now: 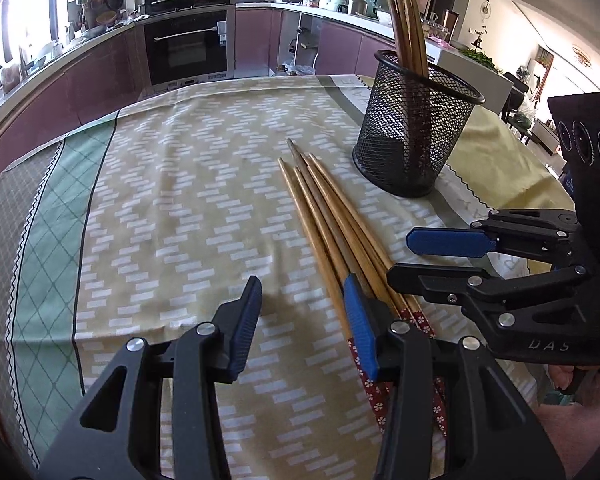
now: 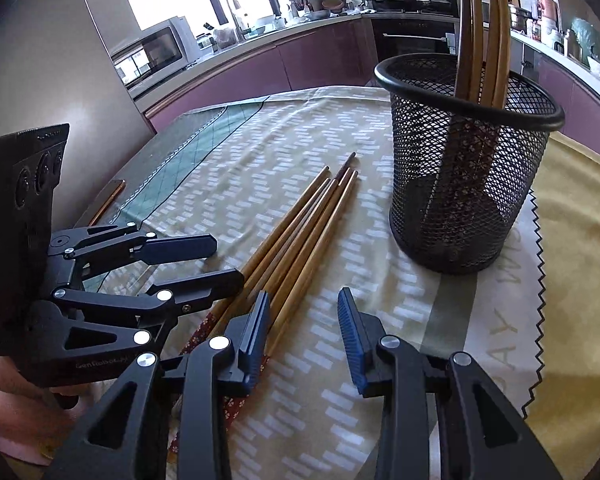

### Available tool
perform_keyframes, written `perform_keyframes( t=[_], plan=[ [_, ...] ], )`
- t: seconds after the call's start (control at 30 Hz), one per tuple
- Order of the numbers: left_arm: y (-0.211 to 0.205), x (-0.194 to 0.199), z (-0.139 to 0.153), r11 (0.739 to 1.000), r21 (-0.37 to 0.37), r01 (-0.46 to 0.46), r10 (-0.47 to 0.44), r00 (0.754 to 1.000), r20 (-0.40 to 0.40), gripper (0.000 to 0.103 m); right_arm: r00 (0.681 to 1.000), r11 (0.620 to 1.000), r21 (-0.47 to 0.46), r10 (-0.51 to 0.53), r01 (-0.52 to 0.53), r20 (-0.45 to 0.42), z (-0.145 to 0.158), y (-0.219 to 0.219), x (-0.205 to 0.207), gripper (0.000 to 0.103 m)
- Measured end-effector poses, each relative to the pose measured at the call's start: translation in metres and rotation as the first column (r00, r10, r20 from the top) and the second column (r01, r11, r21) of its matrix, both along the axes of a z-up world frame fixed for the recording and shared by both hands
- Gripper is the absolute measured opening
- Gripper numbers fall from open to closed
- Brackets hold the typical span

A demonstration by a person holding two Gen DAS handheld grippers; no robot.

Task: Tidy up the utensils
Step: 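Move both open grippers back to the remaining chopsticks, then close the left gripper on a chopstick while the right gripper grasps another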

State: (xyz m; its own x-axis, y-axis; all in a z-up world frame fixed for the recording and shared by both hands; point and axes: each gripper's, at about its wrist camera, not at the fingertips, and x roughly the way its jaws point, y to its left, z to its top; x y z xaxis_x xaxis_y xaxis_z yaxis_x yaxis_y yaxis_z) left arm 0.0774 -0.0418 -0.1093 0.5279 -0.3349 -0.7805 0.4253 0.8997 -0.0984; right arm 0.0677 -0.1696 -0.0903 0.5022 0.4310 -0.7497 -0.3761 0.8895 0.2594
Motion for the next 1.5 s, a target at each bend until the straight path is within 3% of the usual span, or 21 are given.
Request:
perform_keyframes(
  t=[0.17, 0.57, 0.77, 0.87, 0.9, 1.1, 1.5],
  plan=[
    [0.001, -0.001, 0.001, 1.000, 0.005, 0.004, -0.004, 1.000, -0.003, 0.039, 1.000, 1.000, -0.021, -0.011, 0.011, -0.004, 0.000, -0.005, -0.001, 0.024],
    [-0.006, 0.011, 0.001, 0.999, 0.049, 0.005, -0.005, 1.000, 0.005, 0.037, 0.999, 0.997, -0.066, -0.035, 0.035, 0.001, 0.000, -0.002, 0.006, 0.023],
    [-0.012, 0.021, -0.001, 0.998, 0.062, 0.006, -0.006, 1.000, -0.002, 0.026, 0.999, 0.994, -0.093, -0.048, 0.049, 0.018, -0.001, 0.004, 0.014, 0.023],
    [-0.013, 0.026, -0.001, 0.998, 0.055, -0.005, 0.006, 1.000, -0.009, 0.016, 0.998, 0.994, -0.090, -0.063, 0.065, 0.020, -0.002, 0.005, 0.019, 0.019],
    [-0.013, 0.028, -0.001, 0.999, 0.047, -0.008, 0.009, 1.000, -0.014, 0.011, 0.997, 0.994, -0.086, -0.069, 0.070, 0.019, -0.002, 0.004, 0.019, 0.016],
    [-0.012, 0.028, -0.002, 0.999, 0.020, -0.030, 0.030, 0.999, -0.018, 0.008, 0.996, 0.996, -0.026, -0.091, 0.091, -0.005, -0.003, -0.007, 0.018, 0.007],
    [0.005, 0.016, 0.010, 0.998, -0.046, -0.044, 0.043, 0.999, -0.020, 0.007, 0.996, 0.994, 0.054, -0.094, 0.094, 0.001, 0.008, -0.023, 0.007, 0.006]
  ],
)
